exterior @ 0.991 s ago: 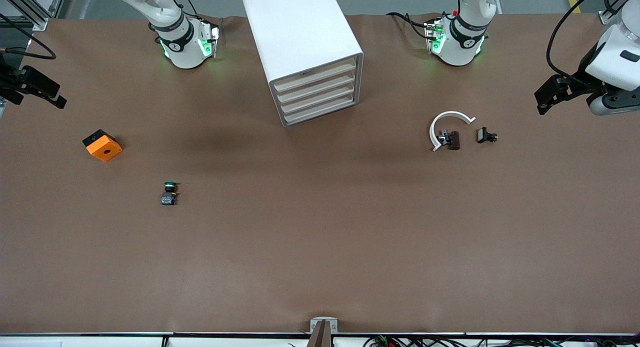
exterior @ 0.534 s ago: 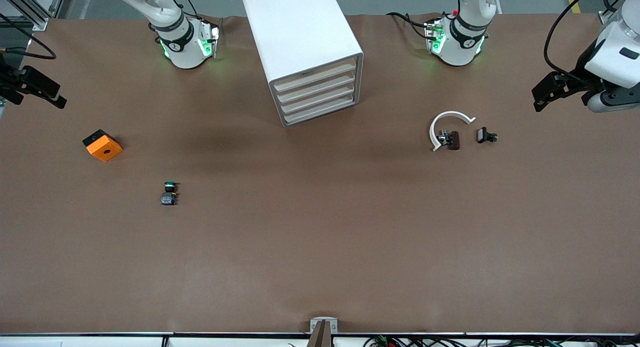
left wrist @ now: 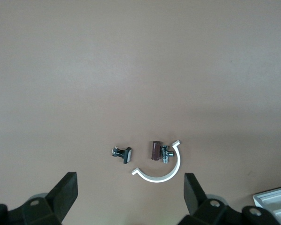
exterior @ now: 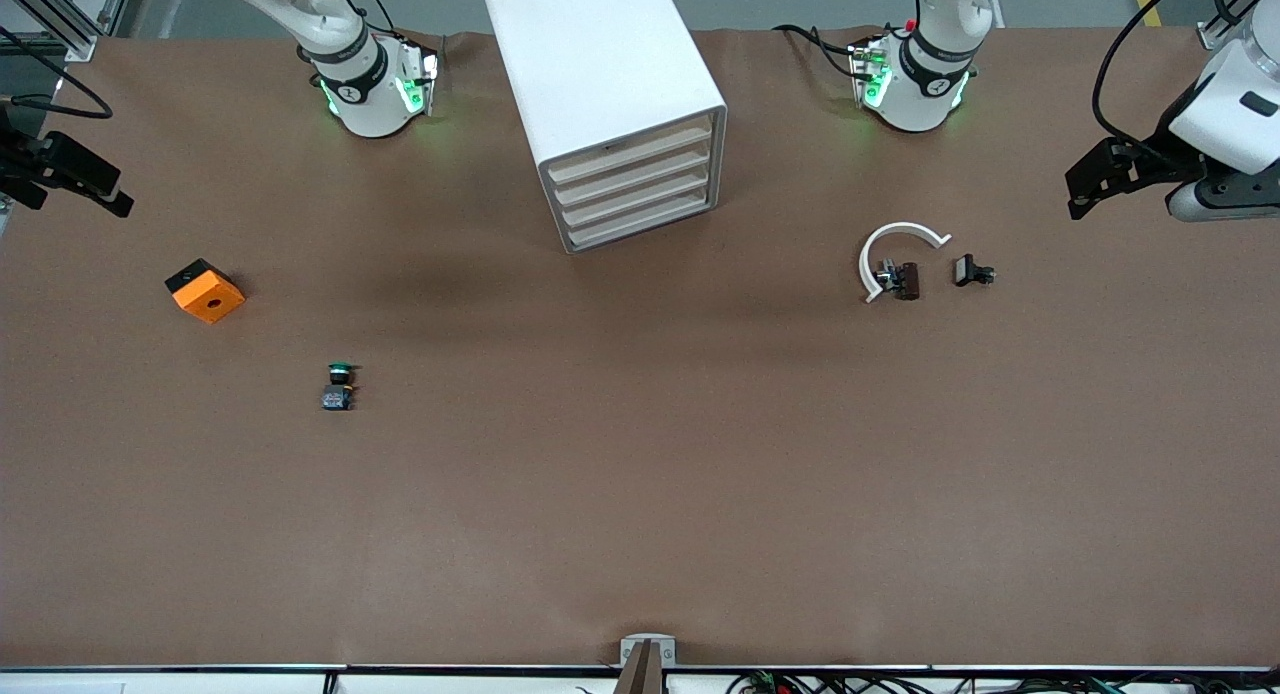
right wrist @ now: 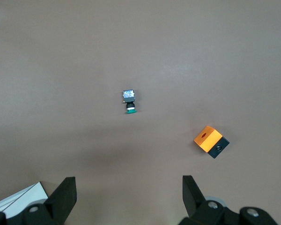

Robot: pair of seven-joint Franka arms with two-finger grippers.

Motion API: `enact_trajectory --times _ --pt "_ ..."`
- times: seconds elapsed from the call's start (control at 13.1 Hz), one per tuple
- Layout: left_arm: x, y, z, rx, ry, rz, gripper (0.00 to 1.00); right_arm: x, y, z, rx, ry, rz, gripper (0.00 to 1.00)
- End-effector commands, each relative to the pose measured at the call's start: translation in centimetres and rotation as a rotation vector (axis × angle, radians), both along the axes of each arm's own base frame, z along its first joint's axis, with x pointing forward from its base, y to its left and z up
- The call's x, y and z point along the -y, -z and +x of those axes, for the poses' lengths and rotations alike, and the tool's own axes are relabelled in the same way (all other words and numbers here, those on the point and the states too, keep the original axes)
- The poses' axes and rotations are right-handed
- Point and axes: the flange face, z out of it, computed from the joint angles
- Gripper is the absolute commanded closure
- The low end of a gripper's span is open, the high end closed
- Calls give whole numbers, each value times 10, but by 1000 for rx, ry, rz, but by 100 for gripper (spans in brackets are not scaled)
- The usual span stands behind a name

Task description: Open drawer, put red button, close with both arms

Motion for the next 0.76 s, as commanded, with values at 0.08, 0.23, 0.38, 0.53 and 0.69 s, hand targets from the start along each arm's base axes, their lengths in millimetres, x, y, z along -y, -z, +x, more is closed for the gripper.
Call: enact_trajectory --times 0.08,0.23,0.38,0.53,0.69 --pt "-15 -6 -2 -6 -22 -24 0 1 -4 -1 1 -4 -7 0" --pt "-16 -9 2 -11 -19 -24 0 0 -4 -1 1 -5 -8 0" --pt "-16 -6 4 -16 -27 -20 0 0 -5 -1 4 -5 -8 0" --pt "-16 -4 5 -19 -29 -20 0 0 -4 -1 2 -5 -8 0" --pt "-18 -4 5 -21 -28 -22 0 0 -4 -1 2 -5 -8 0"
